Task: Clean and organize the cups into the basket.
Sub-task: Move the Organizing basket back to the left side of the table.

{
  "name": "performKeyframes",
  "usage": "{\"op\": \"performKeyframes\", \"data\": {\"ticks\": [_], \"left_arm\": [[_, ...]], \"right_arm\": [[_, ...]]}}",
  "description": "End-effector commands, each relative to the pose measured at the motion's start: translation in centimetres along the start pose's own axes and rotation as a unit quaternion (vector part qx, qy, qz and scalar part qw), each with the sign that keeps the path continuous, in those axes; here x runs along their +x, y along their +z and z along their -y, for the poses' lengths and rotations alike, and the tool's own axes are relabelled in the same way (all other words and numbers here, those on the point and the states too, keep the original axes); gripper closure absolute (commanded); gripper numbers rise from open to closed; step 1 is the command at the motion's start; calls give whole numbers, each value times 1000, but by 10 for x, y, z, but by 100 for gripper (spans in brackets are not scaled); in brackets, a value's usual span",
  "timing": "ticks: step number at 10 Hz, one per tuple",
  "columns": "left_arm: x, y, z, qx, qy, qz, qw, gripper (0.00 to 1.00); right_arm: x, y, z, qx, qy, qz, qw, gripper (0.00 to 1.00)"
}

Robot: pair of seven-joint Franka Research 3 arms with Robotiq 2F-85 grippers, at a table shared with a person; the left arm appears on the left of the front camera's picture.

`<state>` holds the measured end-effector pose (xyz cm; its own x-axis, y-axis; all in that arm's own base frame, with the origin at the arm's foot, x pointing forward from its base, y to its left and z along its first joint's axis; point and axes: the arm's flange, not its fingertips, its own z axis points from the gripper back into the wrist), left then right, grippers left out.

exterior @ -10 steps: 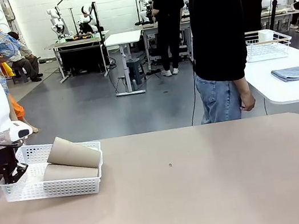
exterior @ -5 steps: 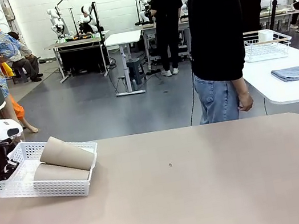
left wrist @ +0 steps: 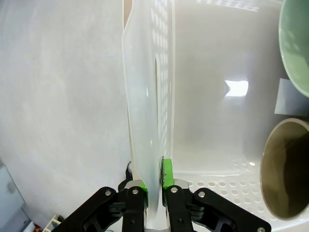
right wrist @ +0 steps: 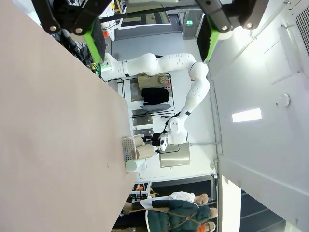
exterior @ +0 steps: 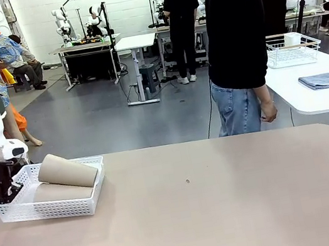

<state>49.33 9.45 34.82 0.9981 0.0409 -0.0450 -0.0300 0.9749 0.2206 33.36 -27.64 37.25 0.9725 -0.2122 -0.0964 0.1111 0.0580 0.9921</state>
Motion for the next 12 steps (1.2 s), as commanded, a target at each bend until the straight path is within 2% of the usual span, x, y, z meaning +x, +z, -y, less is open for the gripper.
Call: {"op": "performKeyframes", "data": {"ticks": [1, 2, 3, 4, 6, 7, 8, 9, 12], "left_arm": [[11, -21, 8, 4, 26, -20, 999, 94], [10, -21, 7, -8, 31, -16, 999, 49], [10, -19, 6, -14, 29, -10, 999, 34], [10, -15, 6, -12, 27, -6, 1000, 0], [8, -11, 3, -16, 29, -3, 999, 0], [8, -6, 1, -22, 28, -2, 999, 13], [7, -1, 0, -26, 27, 1, 999, 3], [5, 5, -1, -30, 28, 5, 999, 0], [4, 12, -5, -32, 33, 3, 999, 0]], "right_arm": [[-2, 0, 1, 6, 8, -2, 1000, 0], [-2, 0, 1, 6, 8, -2, 1000, 0], [-2, 0, 1, 6, 8, -2, 1000, 0], [-2, 0, 1, 6, 8, -2, 1000, 0], [-2, 0, 1, 6, 8, -2, 1000, 0], [-2, 0, 1, 6, 8, -2, 1000, 0], [-2, 0, 1, 6, 8, -2, 1000, 0], [-2, 0, 1, 6, 8, -2, 1000, 0], [-2, 0, 1, 6, 8, -2, 1000, 0]]}}
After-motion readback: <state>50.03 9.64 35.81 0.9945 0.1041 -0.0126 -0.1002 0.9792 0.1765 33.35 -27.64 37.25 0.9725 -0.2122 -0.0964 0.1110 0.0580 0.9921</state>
